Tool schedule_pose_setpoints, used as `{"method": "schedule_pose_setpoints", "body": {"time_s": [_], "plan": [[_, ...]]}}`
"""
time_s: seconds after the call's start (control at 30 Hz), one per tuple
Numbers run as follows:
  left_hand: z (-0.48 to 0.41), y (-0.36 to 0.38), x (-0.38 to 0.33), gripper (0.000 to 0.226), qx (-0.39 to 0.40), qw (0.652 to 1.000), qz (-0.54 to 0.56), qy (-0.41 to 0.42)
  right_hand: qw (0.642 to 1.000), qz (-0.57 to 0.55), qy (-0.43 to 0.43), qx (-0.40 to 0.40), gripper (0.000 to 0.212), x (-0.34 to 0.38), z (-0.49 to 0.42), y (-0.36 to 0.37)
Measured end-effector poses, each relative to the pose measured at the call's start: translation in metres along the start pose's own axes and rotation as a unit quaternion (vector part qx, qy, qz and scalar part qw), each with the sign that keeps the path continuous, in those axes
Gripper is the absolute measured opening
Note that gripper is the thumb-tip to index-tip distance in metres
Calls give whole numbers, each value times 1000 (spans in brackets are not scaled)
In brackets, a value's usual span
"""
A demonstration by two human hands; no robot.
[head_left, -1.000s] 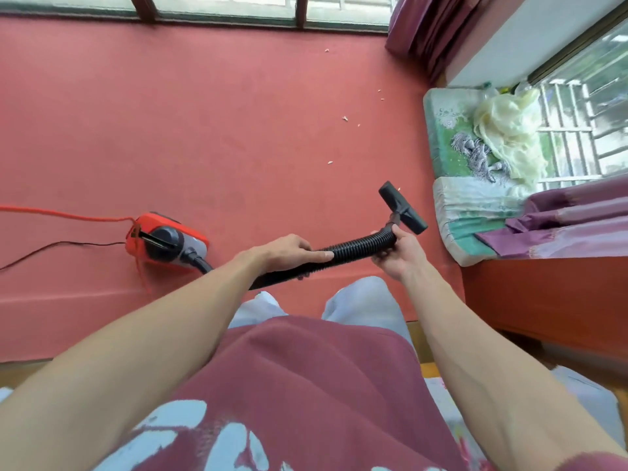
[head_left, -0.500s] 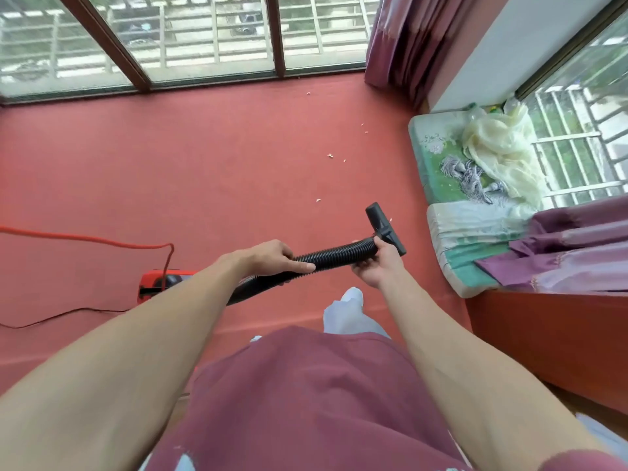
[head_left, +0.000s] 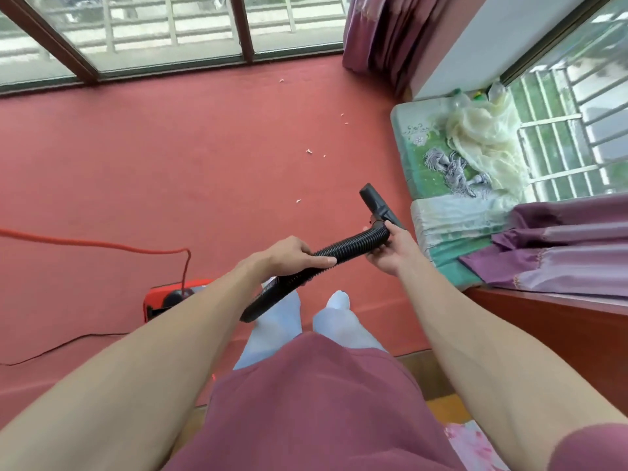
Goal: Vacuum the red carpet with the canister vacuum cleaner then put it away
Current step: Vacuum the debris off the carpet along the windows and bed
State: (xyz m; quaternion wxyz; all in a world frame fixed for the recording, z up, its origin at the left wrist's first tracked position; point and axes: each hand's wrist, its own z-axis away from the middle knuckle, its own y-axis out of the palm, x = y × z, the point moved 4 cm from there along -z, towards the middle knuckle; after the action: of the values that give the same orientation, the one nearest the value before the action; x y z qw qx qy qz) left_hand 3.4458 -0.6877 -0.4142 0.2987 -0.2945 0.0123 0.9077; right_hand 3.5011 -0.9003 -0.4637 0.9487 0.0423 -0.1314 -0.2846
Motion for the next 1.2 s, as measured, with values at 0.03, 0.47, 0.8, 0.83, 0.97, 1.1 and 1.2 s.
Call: {"method": "schedule_pose_setpoints", "body": {"time_s": [0.03, 0.47, 0.8, 0.83, 0.97, 1.1, 1.2], "plan": [[-8, -4, -3, 65, 10, 1000, 0, 3, 1000, -5, -1, -6, 37, 5, -5, 2], [-107, -38, 11, 64, 1, 994, -105, -41, 993, -21, 45, -112, 33, -3, -119, 23], [-185, -33, 25, 58, 146, 981, 63, -114, 995, 46, 62, -67, 32, 3, -222, 34], [-191, -37, 31, 55, 152, 978, 75, -120, 994, 62, 63, -68, 31, 3, -229, 36], [-227, -46, 54, 56, 63, 988, 43, -131, 987, 94, 54, -121, 33, 5, -261, 33], [-257, -20, 60, 67, 48, 990, 55, -121, 985, 113, 31, -125, 31, 13, -294, 35], [-273, -4, 69, 53, 87, 984, 84, -128, 984, 128, 15, -127, 41, 13, -314, 32]]}}
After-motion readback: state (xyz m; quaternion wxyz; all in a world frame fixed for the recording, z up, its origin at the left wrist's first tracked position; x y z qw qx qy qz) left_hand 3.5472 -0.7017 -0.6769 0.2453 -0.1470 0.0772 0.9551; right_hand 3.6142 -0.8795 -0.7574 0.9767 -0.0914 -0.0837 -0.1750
